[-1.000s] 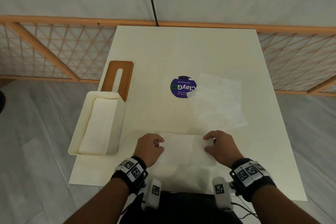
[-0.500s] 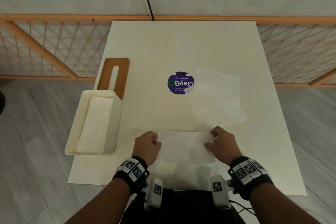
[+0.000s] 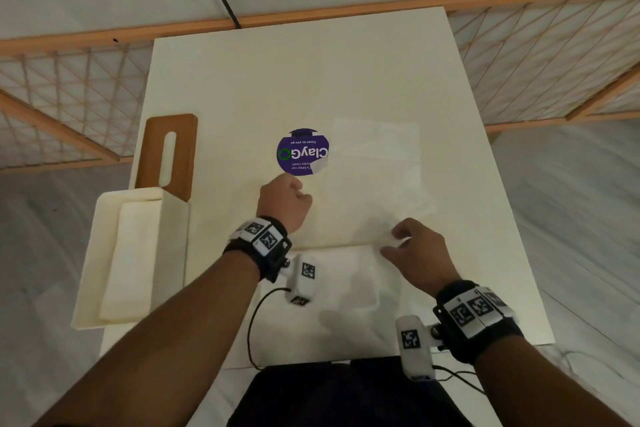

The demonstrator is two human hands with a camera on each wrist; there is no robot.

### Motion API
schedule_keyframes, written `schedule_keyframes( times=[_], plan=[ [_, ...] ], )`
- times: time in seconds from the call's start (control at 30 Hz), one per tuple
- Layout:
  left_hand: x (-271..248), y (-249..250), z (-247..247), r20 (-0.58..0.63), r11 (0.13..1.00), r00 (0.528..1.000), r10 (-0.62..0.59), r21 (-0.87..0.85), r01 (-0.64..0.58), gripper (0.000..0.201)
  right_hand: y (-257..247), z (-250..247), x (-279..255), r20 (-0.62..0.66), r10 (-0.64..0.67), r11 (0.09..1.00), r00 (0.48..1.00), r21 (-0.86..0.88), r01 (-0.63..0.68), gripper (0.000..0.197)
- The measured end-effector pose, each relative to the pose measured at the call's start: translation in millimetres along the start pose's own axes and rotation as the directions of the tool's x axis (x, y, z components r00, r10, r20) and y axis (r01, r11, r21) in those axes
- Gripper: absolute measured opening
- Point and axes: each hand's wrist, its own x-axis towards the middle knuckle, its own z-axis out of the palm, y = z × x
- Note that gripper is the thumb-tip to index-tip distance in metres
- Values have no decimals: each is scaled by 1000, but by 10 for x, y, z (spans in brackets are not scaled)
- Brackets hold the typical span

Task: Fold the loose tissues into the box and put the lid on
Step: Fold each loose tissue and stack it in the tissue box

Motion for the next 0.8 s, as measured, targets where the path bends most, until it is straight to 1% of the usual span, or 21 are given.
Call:
schedule_keyframes(
  times=[0.07,0.2,0.27,0.37,0.4,0.43,0.5,0.53,0.63,0.67,0.73,0.8],
  plan=[
    [243,229,154,16,999,1000,-5,34,5,22,48,-70,12,8,-7,1000,1000,10,7,27],
    [651,606,399,59,985,998,-7,174,-3,38,137,-201,35,25,-30,999,999,22,29,22],
    [841,706,516,68,985,996,-51,167,39,42,177,-254,46,43,-30,999,999,32,29,19],
    [1037,763,665,36,976,989,-144,169,136,58,235,-309,65,72,-40,998,997,47,37,15],
    [1077,771,703,27,969,985,-173,182,165,58,250,-325,72,81,-43,998,996,47,40,14],
    [1101,785,727,28,963,980,-196,196,187,52,261,-340,82,90,-43,998,995,50,38,13],
    [1153,812,744,50,954,968,-244,192,231,30,279,-370,109,100,-34,997,994,65,27,13],
    [1172,822,740,66,947,958,-279,187,263,23,286,-385,126,99,-29,997,995,70,22,13],
    [1214,851,660,104,943,955,-278,218,251,13,285,-437,194,84,-23,996,996,83,16,12],
    [1230,843,641,106,951,962,-253,210,227,12,277,-455,216,78,-18,996,997,86,11,11],
    [1200,850,603,114,965,974,-197,200,171,21,254,-479,262,59,-6,995,998,96,0,11],
    [1141,854,614,128,973,980,-155,193,129,23,221,-482,282,37,3,993,999,116,-7,11]
  ],
)
